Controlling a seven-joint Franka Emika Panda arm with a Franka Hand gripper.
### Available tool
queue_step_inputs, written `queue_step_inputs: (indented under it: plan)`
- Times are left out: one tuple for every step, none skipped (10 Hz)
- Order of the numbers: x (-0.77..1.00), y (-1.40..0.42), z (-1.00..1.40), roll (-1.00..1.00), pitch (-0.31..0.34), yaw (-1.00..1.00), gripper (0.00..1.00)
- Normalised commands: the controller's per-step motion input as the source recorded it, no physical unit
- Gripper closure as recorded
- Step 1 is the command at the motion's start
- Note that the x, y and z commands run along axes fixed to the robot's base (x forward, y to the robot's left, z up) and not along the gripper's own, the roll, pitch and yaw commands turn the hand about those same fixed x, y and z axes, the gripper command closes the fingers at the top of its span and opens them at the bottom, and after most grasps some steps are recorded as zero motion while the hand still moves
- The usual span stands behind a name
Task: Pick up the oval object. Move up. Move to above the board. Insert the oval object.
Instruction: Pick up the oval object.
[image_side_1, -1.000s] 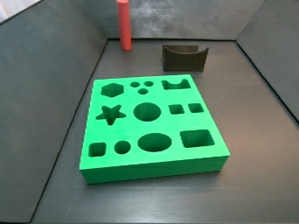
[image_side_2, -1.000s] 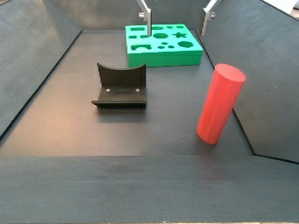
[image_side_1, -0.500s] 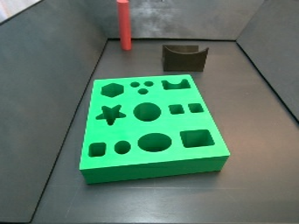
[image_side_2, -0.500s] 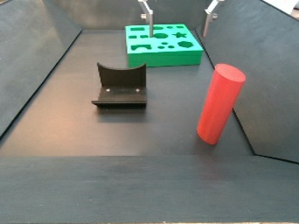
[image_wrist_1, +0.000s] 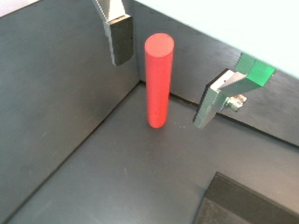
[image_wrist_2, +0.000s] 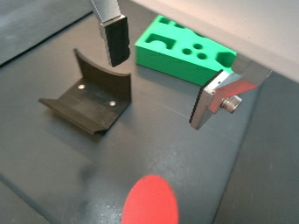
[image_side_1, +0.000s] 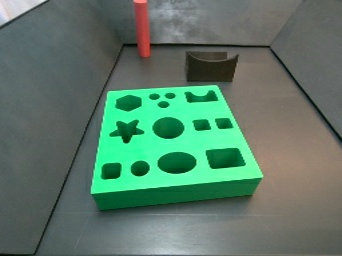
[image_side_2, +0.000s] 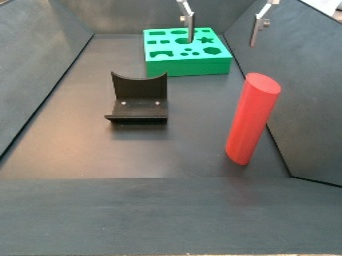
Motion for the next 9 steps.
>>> queue_step_inputs:
  plan:
    - [-0.11, 0.20, 0.00, 0.00, 0.000, -0.61, 0.00]
    - [-0.16, 0.18, 0.00, 0.00, 0.000, -0.61, 0.00]
    - [-0.17, 0.17, 0.00, 0.00, 0.000, -0.56, 0.00]
    - [-0.16, 0.17, -0.02, 0.00, 0.000, -0.46, 0.00]
    - [-0.26, 0.20, -0.03, 0.05, 0.000, -0.49, 0.00]
    - [-0.25, 0.19, -0.05, 0.07, 0.016, -0.43, 0.00]
    - [-0.22, 0.22, -0.07, 0.12, 0.040, -0.33, 0.00]
    - [-0.19, 0.21, -0.08, 0.12, 0.054, -0.31, 0.00]
    - [-0.19, 0.23, -0.09, 0.12, 0.043, -0.35, 0.00]
